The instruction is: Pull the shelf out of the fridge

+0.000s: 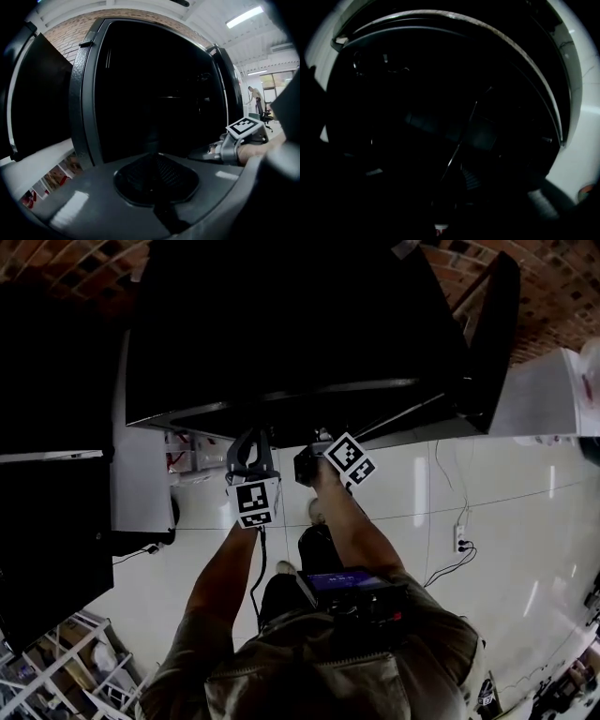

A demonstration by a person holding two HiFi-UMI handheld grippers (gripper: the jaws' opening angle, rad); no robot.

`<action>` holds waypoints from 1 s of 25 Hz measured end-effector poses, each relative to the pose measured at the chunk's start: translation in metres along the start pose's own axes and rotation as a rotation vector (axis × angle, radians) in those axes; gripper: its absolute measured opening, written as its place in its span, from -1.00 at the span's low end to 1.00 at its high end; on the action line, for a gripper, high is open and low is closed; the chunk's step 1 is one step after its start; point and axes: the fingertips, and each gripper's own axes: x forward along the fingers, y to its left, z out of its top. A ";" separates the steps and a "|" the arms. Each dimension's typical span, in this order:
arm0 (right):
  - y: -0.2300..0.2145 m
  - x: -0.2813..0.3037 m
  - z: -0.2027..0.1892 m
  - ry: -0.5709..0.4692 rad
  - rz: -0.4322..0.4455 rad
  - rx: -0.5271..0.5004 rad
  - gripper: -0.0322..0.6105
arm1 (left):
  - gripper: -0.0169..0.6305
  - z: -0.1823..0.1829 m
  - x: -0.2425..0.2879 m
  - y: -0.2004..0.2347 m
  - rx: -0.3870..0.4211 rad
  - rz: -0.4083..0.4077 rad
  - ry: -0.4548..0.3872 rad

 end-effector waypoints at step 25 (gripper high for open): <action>-0.003 0.086 0.027 -0.140 0.099 0.204 -0.79 | -0.93 0.000 0.055 0.000 -0.004 -0.059 0.019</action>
